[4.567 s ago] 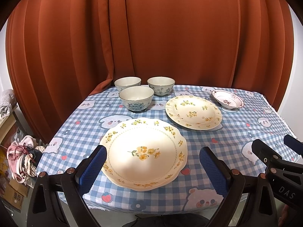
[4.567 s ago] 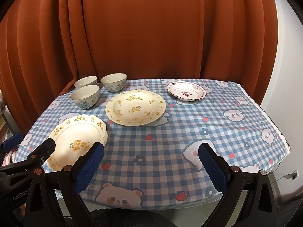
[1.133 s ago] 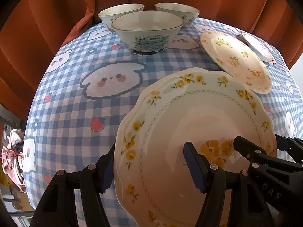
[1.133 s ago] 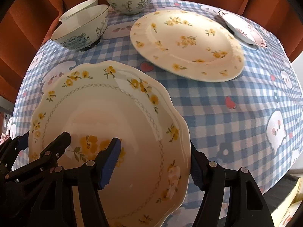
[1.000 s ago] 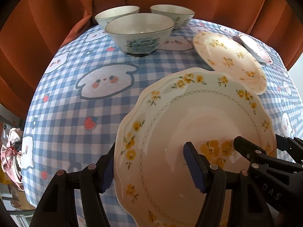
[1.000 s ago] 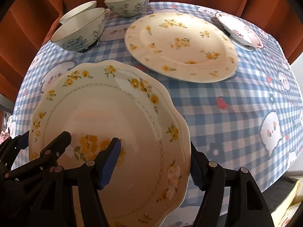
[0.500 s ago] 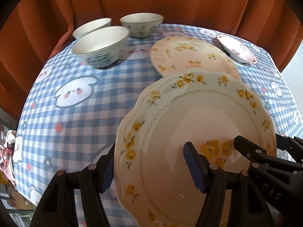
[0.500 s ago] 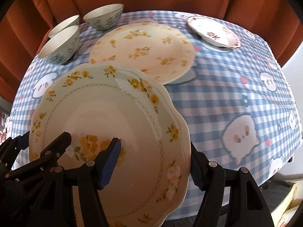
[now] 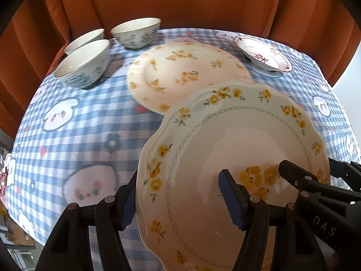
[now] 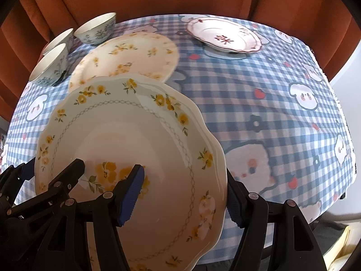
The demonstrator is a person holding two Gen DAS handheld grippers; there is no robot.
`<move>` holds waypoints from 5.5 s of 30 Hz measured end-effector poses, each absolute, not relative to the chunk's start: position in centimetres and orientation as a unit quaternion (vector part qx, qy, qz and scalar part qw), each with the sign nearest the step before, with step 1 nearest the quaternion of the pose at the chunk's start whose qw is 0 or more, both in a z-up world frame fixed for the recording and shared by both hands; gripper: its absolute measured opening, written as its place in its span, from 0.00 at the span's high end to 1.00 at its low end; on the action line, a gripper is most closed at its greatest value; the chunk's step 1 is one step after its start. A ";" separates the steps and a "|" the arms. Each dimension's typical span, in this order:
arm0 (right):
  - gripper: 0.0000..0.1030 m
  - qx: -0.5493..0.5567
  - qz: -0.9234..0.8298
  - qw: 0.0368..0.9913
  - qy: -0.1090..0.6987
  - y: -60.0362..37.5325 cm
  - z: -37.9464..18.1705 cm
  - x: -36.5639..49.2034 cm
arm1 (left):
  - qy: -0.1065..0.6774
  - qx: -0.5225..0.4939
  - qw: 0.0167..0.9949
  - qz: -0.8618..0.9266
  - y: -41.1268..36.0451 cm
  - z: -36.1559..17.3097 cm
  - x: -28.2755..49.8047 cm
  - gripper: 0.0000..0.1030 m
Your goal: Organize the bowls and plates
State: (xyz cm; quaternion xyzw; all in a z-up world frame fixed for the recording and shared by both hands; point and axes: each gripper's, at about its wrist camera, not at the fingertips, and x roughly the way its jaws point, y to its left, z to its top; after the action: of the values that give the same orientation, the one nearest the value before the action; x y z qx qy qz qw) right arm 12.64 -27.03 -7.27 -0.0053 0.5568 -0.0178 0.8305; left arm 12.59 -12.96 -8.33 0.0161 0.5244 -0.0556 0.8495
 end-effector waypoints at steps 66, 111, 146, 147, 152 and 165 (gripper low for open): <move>0.31 -0.020 -0.054 0.853 0.518 -26.5 -4.1 10.9 | 0.491 0.039 0.868 -0.060 -11.0 -5.0 12.8 0.20; 0.36 0.014 0.008 0.837 0.547 -24.2 -10.3 32.5 | 0.541 -0.040 0.840 0.018 -7.3 -11.5 30.6 0.39; 0.36 -0.017 0.072 0.803 0.591 -19.4 -12.1 29.2 | 0.568 0.012 0.822 0.025 -4.3 -11.5 26.9 0.33; 0.36 -0.015 0.070 0.802 0.593 -19.4 -12.1 29.2 | 0.573 0.011 0.819 0.025 -4.3 -11.5 27.0 0.33; 0.36 -0.012 0.066 0.795 0.603 -19.3 -12.0 28.8 | 0.583 0.007 0.812 0.030 -4.1 -11.2 26.5 0.33; 0.36 -0.012 0.066 0.795 0.603 -17.9 -10.3 25.1 | 0.577 0.013 0.816 0.029 -2.3 -9.0 22.9 0.33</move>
State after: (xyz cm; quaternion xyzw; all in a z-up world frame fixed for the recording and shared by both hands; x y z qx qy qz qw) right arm 25.12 -17.87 -10.31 -0.0118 0.6030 0.0655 0.7949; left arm 22.91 -2.34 -9.04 0.0132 0.5771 0.0290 0.8161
